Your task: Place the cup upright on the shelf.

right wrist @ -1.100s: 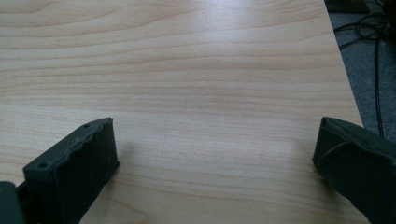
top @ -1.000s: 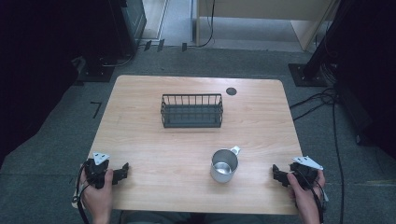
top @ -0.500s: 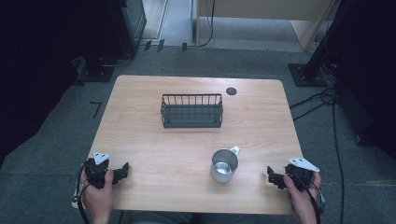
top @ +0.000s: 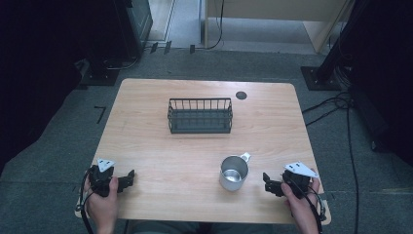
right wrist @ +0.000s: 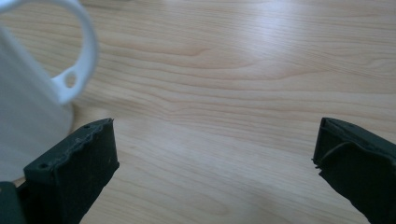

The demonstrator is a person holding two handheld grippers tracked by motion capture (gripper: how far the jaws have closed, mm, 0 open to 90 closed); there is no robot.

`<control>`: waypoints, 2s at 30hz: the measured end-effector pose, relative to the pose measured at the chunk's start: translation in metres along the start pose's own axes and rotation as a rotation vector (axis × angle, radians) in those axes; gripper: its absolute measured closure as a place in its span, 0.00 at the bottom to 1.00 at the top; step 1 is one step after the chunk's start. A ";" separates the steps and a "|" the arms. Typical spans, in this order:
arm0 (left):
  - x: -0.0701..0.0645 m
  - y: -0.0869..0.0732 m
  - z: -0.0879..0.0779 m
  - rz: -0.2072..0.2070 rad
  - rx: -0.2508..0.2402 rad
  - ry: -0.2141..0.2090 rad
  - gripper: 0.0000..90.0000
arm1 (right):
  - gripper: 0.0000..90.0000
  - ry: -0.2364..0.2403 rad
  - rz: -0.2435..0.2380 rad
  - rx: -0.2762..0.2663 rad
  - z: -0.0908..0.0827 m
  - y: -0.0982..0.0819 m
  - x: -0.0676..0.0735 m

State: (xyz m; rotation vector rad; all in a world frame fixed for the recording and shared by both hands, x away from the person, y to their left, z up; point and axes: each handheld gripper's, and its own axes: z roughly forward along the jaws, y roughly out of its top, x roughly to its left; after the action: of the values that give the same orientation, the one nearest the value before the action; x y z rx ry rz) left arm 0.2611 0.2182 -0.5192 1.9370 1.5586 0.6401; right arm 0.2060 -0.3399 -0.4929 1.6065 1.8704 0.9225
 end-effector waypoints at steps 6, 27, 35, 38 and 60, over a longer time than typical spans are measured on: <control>0.000 0.000 0.000 0.000 0.000 0.000 0.00 | 0.00 0.050 -0.030 -0.006 0.000 0.002 0.018; 0.000 0.000 0.000 0.000 0.000 0.000 0.00 | 0.00 0.252 -0.066 -0.020 0.000 -0.005 0.051; 0.000 0.000 0.000 0.000 0.000 0.000 0.00 | 0.00 0.281 -0.090 -0.019 0.002 -0.006 0.062; 0.000 0.000 0.000 0.000 0.000 0.000 0.00 | 0.00 0.303 -0.098 -0.023 0.003 -0.005 0.067; 0.000 0.000 0.000 -0.001 -0.001 0.000 0.00 | 0.00 0.284 -0.064 -0.058 0.030 0.006 0.116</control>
State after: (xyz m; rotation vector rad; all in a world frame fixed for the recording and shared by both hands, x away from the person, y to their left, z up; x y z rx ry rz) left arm 0.2611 0.2182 -0.5192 1.9361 1.5588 0.6401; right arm 0.2116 -0.2208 -0.5016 1.4325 2.0478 1.2180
